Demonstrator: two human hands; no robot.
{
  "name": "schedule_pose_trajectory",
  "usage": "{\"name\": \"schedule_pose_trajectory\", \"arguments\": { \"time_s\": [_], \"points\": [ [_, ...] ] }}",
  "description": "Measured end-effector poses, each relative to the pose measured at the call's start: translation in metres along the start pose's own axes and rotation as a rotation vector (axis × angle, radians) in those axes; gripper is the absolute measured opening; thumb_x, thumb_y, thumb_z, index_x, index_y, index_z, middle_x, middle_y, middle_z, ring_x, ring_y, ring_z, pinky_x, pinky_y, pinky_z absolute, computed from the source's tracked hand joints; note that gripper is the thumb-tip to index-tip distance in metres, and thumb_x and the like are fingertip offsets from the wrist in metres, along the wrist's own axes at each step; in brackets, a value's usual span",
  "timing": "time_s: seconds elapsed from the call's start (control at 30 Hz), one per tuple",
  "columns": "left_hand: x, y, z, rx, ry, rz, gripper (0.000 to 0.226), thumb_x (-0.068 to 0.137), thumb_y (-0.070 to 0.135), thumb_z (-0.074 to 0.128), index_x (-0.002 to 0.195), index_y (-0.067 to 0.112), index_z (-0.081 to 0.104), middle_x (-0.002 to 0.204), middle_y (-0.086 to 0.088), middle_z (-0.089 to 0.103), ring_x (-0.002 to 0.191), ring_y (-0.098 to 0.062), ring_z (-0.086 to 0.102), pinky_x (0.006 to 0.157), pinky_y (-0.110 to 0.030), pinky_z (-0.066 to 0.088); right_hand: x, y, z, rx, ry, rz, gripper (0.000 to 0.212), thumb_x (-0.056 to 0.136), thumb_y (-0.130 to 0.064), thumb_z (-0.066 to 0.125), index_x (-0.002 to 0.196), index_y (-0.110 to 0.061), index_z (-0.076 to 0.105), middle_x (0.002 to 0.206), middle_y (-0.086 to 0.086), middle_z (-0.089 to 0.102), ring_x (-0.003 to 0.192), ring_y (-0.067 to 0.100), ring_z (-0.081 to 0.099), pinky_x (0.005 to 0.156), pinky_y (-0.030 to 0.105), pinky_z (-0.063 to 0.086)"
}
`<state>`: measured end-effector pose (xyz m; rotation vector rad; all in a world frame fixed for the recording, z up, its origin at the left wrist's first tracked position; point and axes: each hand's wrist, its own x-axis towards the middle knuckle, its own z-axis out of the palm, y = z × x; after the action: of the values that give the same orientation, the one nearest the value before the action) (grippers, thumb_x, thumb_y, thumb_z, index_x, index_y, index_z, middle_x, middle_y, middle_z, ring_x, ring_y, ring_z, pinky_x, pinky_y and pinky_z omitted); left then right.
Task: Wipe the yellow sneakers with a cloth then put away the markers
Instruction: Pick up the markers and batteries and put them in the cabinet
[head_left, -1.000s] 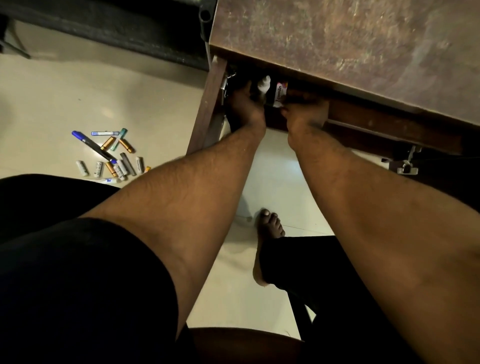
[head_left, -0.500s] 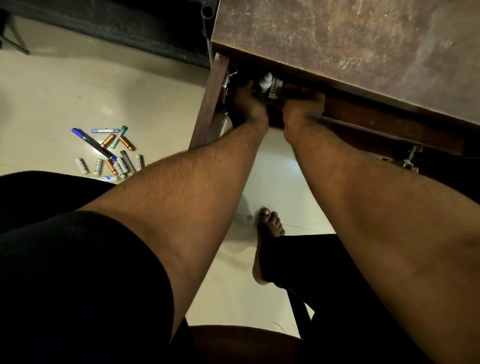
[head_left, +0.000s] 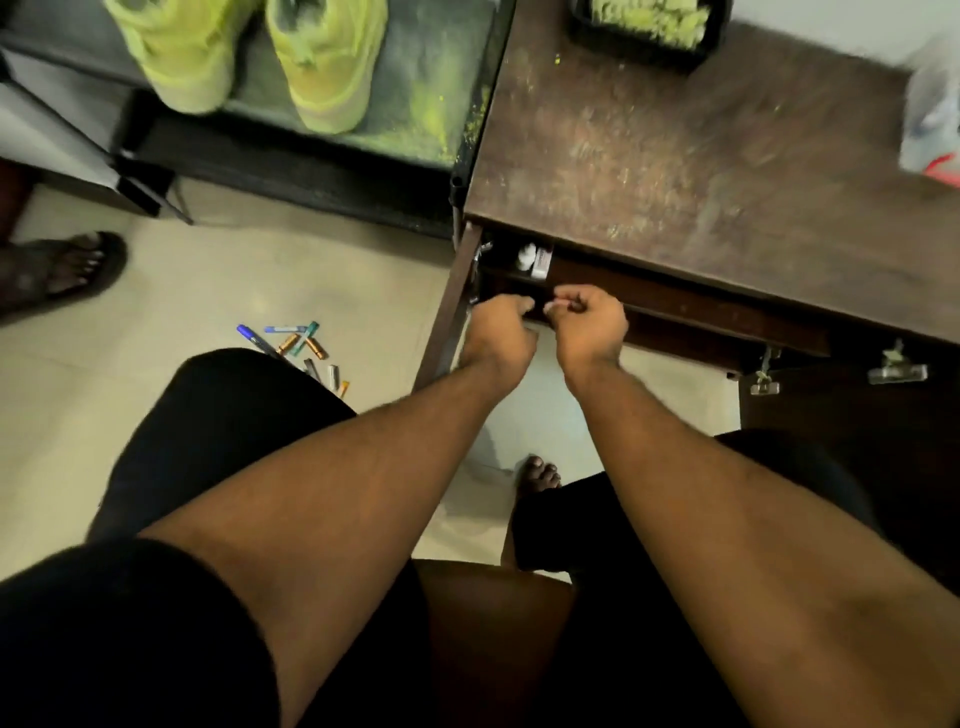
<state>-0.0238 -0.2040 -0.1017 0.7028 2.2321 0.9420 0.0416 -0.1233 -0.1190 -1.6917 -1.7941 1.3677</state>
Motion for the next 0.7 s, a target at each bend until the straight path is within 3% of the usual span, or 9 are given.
{"name": "schedule_pose_trajectory", "arguments": {
  "time_s": [0.07,0.17,0.27,0.43,0.57,0.7],
  "points": [
    [-0.017,0.022,-0.038,-0.007,0.046,0.082,0.018,0.084,0.011,0.062,0.098,0.011,0.073,0.094,-0.007,0.072,0.091,-0.023,0.066,0.085,-0.035,0.052,-0.028,-0.032,-0.012,0.024,-0.003,-0.114,0.017,0.082,-0.003,0.067,0.097,-0.008,0.072,0.088,0.003,0.07,0.078,0.009,0.062,0.084,0.027,0.055],
    [-0.032,0.047,-0.113,-0.001,0.186,0.209,0.017,0.083,0.019,0.067,0.097,0.016,0.076,0.094,-0.002,0.074,0.09,-0.015,0.068,0.087,-0.028,0.052,-0.069,-0.078,-0.023,0.005,-0.055,-0.267,0.012,0.084,-0.004,0.067,0.095,-0.008,0.071,0.083,0.0,0.067,0.071,0.002,0.057,0.064,0.001,0.043],
    [-0.04,0.048,-0.208,-0.06,0.369,0.275,0.016,0.079,0.017,0.072,0.094,0.011,0.077,0.092,-0.004,0.075,0.09,-0.015,0.068,0.088,-0.027,0.051,-0.105,-0.121,-0.013,-0.001,-0.176,-0.369,0.012,0.086,-0.004,0.065,0.091,-0.013,0.069,0.077,-0.003,0.066,0.067,0.003,0.057,0.059,0.004,0.043],
    [-0.058,-0.023,-0.34,-0.1,0.636,0.16,0.014,0.077,0.013,0.072,0.09,0.007,0.077,0.084,-0.002,0.073,0.084,-0.013,0.067,0.078,-0.021,0.047,-0.149,-0.174,0.051,-0.141,-0.324,-0.568,0.01,0.083,-0.01,0.07,0.087,-0.019,0.07,0.077,-0.005,0.067,0.071,0.007,0.06,0.071,0.023,0.051],
    [-0.052,-0.128,-0.345,-0.176,0.684,-0.092,0.009,0.078,0.011,0.073,0.085,0.005,0.075,0.078,-0.005,0.07,0.073,-0.013,0.063,0.073,-0.023,0.048,-0.147,-0.173,0.131,-0.394,-0.474,-0.63,0.011,0.084,-0.011,0.069,0.094,-0.013,0.072,0.088,-0.001,0.069,0.08,0.009,0.062,0.077,0.023,0.05],
    [-0.046,-0.237,-0.274,-0.229,0.549,-0.371,0.007,0.076,0.008,0.074,0.081,0.004,0.076,0.079,-0.009,0.073,0.078,-0.022,0.067,0.074,-0.023,0.047,-0.118,-0.13,0.206,-0.612,-0.641,-0.626,0.014,0.085,-0.01,0.069,0.098,-0.011,0.072,0.096,0.002,0.07,0.087,0.013,0.063,0.08,0.024,0.05]
  ]
}}
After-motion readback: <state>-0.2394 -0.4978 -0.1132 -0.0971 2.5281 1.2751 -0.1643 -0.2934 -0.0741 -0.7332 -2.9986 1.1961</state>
